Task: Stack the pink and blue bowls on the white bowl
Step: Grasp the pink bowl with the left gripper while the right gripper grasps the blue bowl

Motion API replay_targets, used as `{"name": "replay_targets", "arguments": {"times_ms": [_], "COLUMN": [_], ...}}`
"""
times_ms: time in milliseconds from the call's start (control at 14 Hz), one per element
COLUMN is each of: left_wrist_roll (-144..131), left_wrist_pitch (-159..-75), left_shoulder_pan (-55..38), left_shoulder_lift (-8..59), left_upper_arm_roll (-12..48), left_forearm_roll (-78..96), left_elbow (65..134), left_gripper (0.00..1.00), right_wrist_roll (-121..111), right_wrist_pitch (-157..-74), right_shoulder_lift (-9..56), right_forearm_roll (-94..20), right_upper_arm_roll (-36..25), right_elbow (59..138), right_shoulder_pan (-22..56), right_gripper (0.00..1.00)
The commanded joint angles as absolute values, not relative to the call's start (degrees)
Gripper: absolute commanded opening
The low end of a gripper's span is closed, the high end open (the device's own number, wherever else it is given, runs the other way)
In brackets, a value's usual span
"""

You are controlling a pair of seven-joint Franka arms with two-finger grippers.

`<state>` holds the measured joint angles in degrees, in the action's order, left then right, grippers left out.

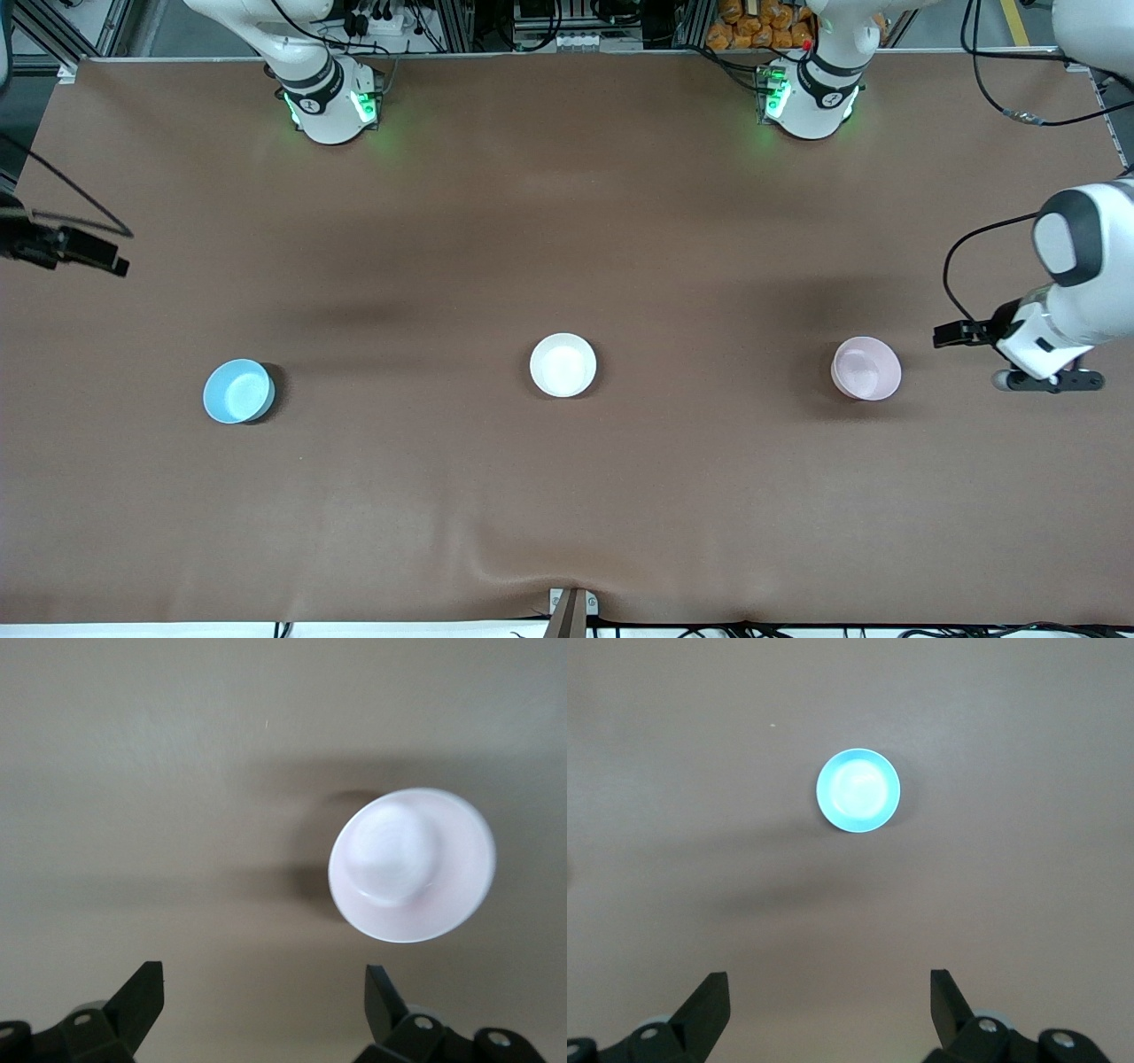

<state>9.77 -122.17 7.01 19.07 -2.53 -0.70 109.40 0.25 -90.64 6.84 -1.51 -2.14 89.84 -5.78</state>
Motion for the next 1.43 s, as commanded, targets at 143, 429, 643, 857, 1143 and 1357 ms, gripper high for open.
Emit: {"name": "replay_targets", "arguments": {"times_ms": [143,429,643,857,1143,1357], "left_wrist_roll": [10.55,10.46,10.55,10.55,10.55,10.55], "left_wrist_pitch": [-129.27,-134.03,-138.24,-138.25,-138.34,-138.34], "left_shoulder_pan": [7.03,6.42,6.77,7.12,7.21,7.03], "left_shoulder_lift": [22.05,24.78,26.89,27.16,27.33,27.86], "left_upper_arm_roll": [-1.15,0.0,0.96,1.05,1.14,1.14], "left_forearm_roll": [-1.06,-0.79,-0.7,-0.7,-0.7,-0.62], "left_elbow": [112.58,112.68,113.02,112.85,112.94,112.85], "left_gripper": [0.85,0.6,0.55,0.49,0.29,0.26], "right_wrist_roll": [-0.44,-0.79,-0.79,-0.79,-0.27,-0.09], "right_wrist_pitch": [-98.14,-108.7,-112.93,-117.23,-122.25,-123.48], "right_shoulder_lift": [17.21,23.72,27.67,31.02,34.27,36.03], "right_forearm_roll": [-0.18,0.09,0.35,0.35,0.09,-0.09], "right_upper_arm_roll": [-1.49,-1.49,-1.49,-1.49,-1.49,-1.49], "right_elbow": [87.71,89.91,90.0,91.75,94.22,94.22], "right_shoulder_pan": [-8.96,-10.02,-10.55,-11.16,-11.34,-11.34], "right_gripper": [1.0,1.0,1.0,1.0,1.0,1.0]}}
